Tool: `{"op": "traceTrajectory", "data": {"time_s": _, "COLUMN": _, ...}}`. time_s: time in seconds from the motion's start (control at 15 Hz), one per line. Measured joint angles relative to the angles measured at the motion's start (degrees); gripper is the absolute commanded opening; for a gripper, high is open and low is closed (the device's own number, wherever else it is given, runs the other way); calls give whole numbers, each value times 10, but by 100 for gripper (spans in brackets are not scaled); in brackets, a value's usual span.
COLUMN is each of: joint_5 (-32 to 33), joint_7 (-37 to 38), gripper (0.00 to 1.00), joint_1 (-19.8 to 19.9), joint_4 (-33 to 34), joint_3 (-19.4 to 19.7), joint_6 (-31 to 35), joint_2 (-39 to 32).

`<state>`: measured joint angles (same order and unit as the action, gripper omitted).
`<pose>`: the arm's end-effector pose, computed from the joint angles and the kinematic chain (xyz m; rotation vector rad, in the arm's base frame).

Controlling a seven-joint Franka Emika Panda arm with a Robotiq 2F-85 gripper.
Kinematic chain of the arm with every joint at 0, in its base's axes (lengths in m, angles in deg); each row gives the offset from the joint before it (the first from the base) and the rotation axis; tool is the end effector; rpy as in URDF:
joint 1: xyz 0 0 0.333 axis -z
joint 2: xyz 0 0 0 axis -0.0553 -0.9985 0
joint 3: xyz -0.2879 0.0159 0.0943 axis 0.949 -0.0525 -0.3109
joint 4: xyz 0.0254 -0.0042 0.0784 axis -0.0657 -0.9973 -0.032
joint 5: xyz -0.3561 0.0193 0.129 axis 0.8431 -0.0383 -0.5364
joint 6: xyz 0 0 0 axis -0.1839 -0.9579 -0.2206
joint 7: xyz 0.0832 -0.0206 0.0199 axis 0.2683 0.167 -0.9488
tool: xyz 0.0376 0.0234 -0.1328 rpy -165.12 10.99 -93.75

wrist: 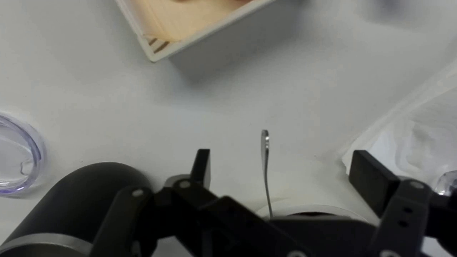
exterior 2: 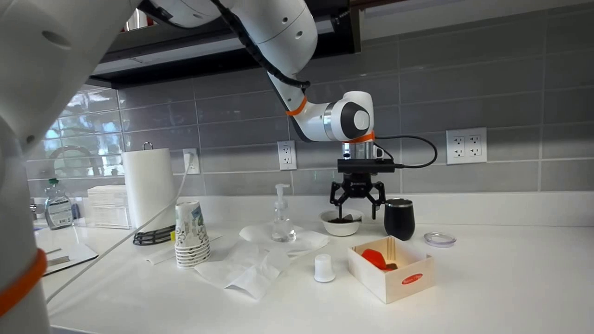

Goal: Use the spatula to stir the contents in the white bowl.

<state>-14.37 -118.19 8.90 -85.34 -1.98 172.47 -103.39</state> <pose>0.6311 -0.1332 0.2241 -3.0509 -0.6054 0.0362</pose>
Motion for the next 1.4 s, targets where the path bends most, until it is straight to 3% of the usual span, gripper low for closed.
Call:
{"op": "traceTrajectory", "data": {"time_s": 0.07, "joint_5": 0, "joint_7": 0, "gripper": 75, "joint_1": 1, "joint_4": 4, "joint_3": -1, "joint_6": 0, "joint_2": -6}}
{"op": "traceTrajectory", "data": {"time_s": 0.2, "joint_5": 0, "joint_7": -2, "gripper": 66, "joint_1": 3, "joint_4": 9, "joint_3": -4, "joint_6": 0, "joint_2": -14}}
{"op": "traceTrajectory", "data": {"time_s": 0.73, "joint_5": -1, "joint_7": -9, "gripper": 4, "joint_1": 14, "joint_4": 15, "joint_3": -12, "joint_6": -4, "joint_2": -29}}
{"op": "traceTrajectory", "data": {"time_s": 0.8, "joint_5": -1, "joint_7": -9, "gripper": 0, "joint_1": 15, "joint_4": 16, "joint_3": -12, "joint_6": -4, "joint_2": -29}}
{"op": "traceTrajectory", "data": {"time_s": 1.4, "joint_5": 3, "joint_7": -8, "gripper": 1, "joint_1": 14, "joint_4": 20, "joint_3": -14, "joint_6": -6, "joint_2": -27}}
